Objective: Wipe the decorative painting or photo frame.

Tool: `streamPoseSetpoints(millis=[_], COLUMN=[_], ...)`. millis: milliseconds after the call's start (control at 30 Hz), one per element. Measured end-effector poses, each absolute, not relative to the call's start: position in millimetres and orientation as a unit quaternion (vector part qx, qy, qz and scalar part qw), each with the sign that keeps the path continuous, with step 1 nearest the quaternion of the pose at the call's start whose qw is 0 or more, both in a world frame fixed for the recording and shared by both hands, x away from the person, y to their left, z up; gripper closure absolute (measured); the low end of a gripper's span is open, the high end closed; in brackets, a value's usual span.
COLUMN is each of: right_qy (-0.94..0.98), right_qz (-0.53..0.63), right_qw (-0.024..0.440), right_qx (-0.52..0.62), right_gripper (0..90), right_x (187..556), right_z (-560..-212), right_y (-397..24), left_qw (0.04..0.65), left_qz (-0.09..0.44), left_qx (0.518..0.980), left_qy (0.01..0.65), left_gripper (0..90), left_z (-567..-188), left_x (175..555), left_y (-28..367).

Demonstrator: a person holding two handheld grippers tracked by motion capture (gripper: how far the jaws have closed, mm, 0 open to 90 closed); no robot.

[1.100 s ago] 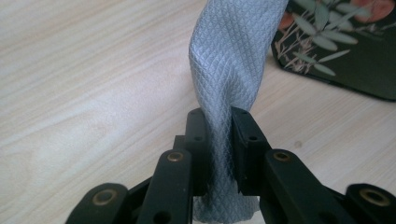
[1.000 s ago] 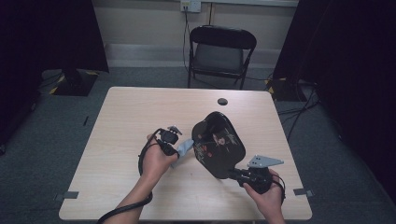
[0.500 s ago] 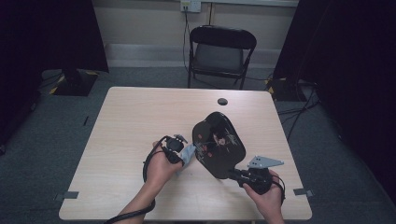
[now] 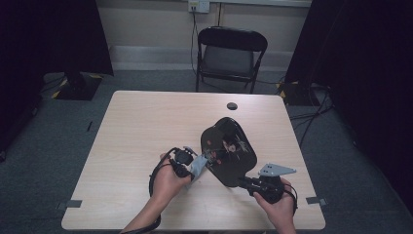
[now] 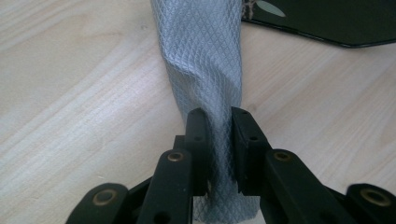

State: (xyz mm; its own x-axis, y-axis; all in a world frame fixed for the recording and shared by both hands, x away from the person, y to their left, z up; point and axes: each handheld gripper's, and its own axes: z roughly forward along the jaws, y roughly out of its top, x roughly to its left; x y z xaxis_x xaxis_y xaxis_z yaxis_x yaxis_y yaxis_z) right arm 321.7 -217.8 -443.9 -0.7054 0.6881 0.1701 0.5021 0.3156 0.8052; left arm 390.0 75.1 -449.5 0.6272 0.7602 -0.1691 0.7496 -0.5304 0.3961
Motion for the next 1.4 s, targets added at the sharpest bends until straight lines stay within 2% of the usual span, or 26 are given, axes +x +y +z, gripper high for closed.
streamPoseSetpoints(millis=[400,533,767,967,1400], right_qy=[0.803,0.800,0.800,0.800,0.801], right_qz=[0.457,0.461,0.464,0.465,0.464], right_qw=[0.102,0.100,0.096,0.101,0.102], right_qx=[0.369,0.369,0.368,0.366,0.365], right_gripper=[78.3,73.0,56.7,47.8,40.9], right_x=[322.4,322.5,322.0,322.3,322.9], right_z=[-444.5,-444.0,-443.5,-443.5,-446.0], right_y=[-219.0,-220.9,-224.0,-225.3,-230.7], left_qw=[0.223,0.225,0.229,0.232,0.229], left_qz=[0.011,0.016,0.033,0.042,0.052], left_qx=[0.883,0.882,0.878,0.872,0.863], left_qy=[0.413,0.413,0.419,0.429,0.447], left_gripper=[78.3,78.2,77.8,77.8,76.8], left_z=[-447.3,-446.7,-443.2,-439.8,-444.1], left_x=[380.7,377.5,373.9,372.7,370.4], left_y=[78.2,83.2,98.9,115.8,138.4])
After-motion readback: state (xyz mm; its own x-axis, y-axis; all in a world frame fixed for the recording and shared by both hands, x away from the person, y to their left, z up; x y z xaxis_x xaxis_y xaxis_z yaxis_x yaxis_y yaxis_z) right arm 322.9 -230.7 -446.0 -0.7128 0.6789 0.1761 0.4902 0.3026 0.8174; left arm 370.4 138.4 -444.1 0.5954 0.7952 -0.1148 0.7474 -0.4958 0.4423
